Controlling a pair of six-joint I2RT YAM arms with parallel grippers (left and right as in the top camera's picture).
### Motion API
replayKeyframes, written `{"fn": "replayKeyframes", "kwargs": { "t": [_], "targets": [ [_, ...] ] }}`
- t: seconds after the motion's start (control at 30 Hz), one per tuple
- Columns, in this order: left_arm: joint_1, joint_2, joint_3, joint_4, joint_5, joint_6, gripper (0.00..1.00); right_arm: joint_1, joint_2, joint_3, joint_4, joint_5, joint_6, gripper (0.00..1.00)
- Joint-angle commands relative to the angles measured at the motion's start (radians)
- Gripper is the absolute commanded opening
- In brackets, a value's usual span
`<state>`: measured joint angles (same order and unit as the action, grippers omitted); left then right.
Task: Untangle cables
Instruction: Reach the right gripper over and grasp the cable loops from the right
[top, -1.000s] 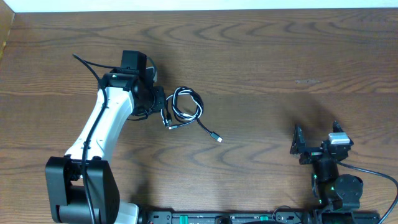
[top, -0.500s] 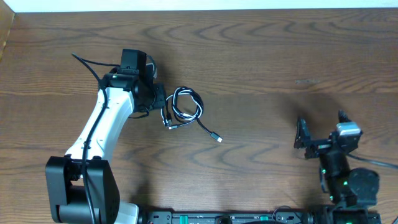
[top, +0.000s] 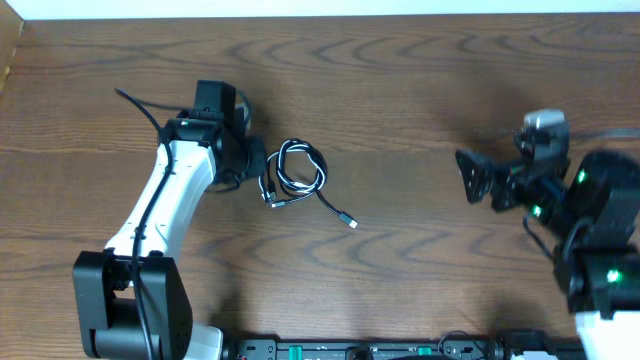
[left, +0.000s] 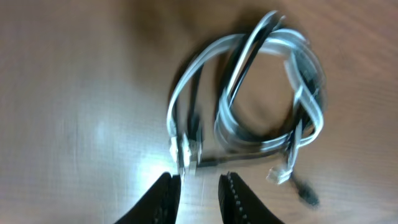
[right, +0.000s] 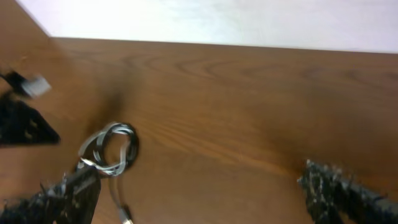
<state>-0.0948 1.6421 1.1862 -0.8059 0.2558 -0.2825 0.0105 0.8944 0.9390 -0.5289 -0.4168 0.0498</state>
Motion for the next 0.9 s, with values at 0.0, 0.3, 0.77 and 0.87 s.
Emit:
{"fn": "replayKeyframes", "kwargs": {
  "t": [0.0, 0.3, 0.77, 0.87],
  "targets": [
    [-0.003, 0.004, -0.006, -0.101, -0.013, -0.193, 0.26, 0.000, 0.086, 0.138, -0.038, -0.099, 0.005, 0.99],
    [-0.003, 0.004, -0.006, -0.138, -0.030, -0.061, 0.29, 0.124, 0.246, 0.228, -0.101, -0.113, 0.059, 0.99],
    [-0.003, 0.004, -0.035, -0.085, -0.152, 0.037, 0.08, 0.338, 0.472, 0.245, 0.155, -0.223, 0.193, 0.70],
    [-0.003, 0.004, -0.052, -0.064, -0.152, 0.039, 0.08, 0.385, 0.526, 0.245, 0.191, -0.211, 0.193, 0.01]
  ]
}}
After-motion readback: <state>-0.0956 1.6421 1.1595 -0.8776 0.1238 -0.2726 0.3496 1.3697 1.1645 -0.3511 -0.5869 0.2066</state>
